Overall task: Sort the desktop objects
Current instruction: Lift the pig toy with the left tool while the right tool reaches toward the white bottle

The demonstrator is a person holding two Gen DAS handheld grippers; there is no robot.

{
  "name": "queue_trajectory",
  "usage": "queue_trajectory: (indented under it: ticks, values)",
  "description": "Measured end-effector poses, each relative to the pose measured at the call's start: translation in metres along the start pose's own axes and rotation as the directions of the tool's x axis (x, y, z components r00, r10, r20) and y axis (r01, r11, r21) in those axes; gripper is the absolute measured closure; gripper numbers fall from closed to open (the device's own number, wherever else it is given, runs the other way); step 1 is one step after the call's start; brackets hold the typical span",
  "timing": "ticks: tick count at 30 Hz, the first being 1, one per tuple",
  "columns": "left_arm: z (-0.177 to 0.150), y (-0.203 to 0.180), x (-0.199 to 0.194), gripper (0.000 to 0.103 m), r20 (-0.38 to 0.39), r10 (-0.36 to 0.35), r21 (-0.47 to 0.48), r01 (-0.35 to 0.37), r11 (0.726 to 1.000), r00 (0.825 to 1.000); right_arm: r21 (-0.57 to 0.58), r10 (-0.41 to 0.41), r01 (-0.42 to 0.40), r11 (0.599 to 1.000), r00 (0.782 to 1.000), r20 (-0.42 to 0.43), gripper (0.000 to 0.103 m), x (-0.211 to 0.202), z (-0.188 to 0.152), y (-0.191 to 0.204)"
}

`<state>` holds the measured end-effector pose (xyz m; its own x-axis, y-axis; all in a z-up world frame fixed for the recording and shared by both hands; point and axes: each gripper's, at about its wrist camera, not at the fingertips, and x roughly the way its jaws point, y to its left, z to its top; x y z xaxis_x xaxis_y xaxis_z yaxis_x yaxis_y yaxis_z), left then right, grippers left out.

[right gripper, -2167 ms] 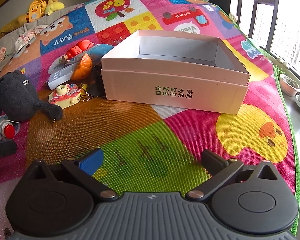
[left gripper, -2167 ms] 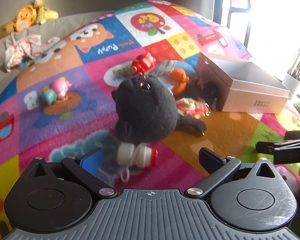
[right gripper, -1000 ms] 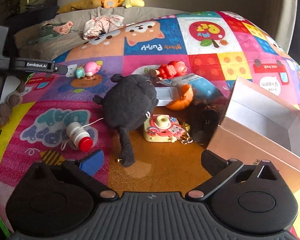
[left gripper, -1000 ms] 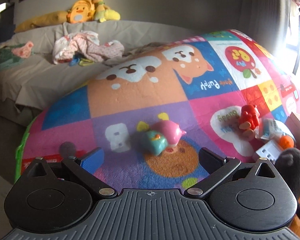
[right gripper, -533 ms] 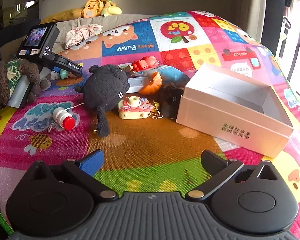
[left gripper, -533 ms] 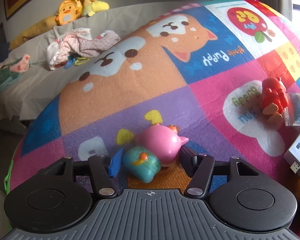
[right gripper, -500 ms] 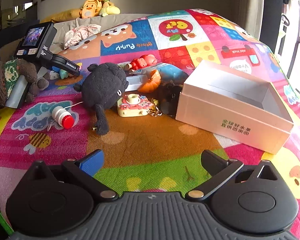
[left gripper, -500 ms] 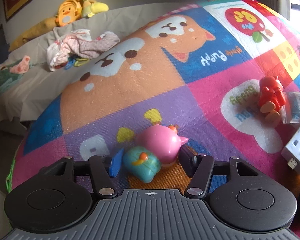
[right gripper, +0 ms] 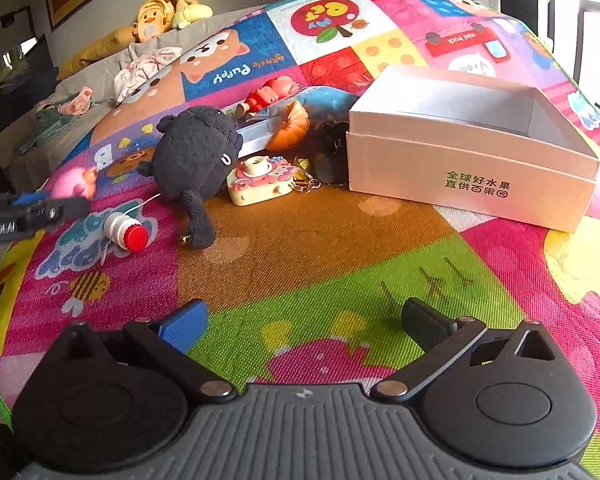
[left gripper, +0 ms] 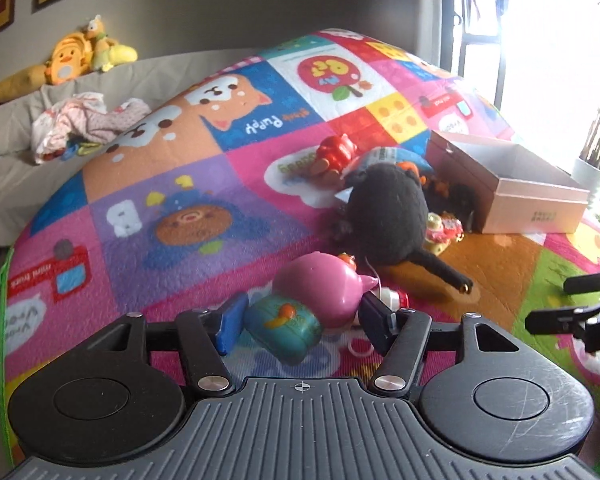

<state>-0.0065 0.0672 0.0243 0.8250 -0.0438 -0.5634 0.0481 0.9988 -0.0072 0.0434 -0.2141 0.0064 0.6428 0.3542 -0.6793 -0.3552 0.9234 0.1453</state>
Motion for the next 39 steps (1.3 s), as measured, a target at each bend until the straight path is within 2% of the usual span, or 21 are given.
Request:
queue_trajectory:
  ticks: [3, 5, 8, 13, 16, 21, 27, 29, 34, 39]
  values:
    - [-0.013, 0.004, 0.004, 0.024, -0.034, -0.001, -0.052, -0.001, 0.999, 0.999, -0.052, -0.029, 0.027, 0.998, 0.999, -0.03, 0.0, 0.003, 0.003, 0.008]
    - [-0.018, 0.009, 0.005, 0.021, -0.045, 0.001, -0.09, -0.005, 0.996, 0.999, -0.112, -0.045, 0.039, 0.993, 0.998, -0.052, 0.0, 0.005, 0.004, 0.014]
    - [-0.019, 0.016, 0.0, 0.007, -0.013, 0.016, -0.132, -0.018, 0.991, 1.0, -0.139, 0.006, -0.008, 0.99, 1.0, -0.016, 0.0, -0.002, 0.005, 0.02]
    - [-0.021, 0.012, -0.003, 0.007, 0.007, 0.042, -0.13, -0.041, 0.991, 0.999, -0.198, 0.055, -0.04, 0.979, 0.996, 0.072, 0.001, -0.003, 0.023, 0.05]
    - [-0.022, 0.007, -0.004, 0.007, 0.019, 0.045, -0.106, -0.043, 0.993, 0.999, -0.255, 0.076, -0.045, 0.966, 0.991, 0.114, 0.02, 0.002, 0.039, 0.07]
    - [-0.023, 0.005, -0.006, 0.006, 0.035, 0.039, -0.092, -0.036, 0.995, 0.999, -0.191, 0.107, -0.078, 0.978, 0.984, 0.143, 0.02, 0.021, 0.083, 0.082]
    - [-0.024, 0.014, -0.006, 0.006, 0.041, 0.014, -0.146, -0.008, 0.989, 0.999, -0.136, 0.18, -0.172, 0.976, 0.982, 0.049, 0.019, 0.062, 0.111, 0.104]
    - [-0.025, 0.016, -0.006, 0.006, 0.042, 0.006, -0.158, 0.001, 0.987, 0.999, -0.158, 0.184, -0.171, 0.973, 0.98, 0.07, 0.016, 0.072, 0.117, 0.117]
    - [-0.026, 0.021, -0.004, 0.005, 0.035, -0.004, -0.191, 0.011, 0.981, 0.999, -0.225, 0.295, -0.271, 0.936, 0.952, 0.078, 0.015, 0.083, 0.138, 0.143]
    - [-0.028, 0.024, -0.005, 0.004, 0.041, -0.01, -0.218, 0.018, 0.976, 0.999, -0.289, 0.313, -0.257, 0.922, 0.935, 0.167, 0.015, 0.049, 0.151, 0.137]
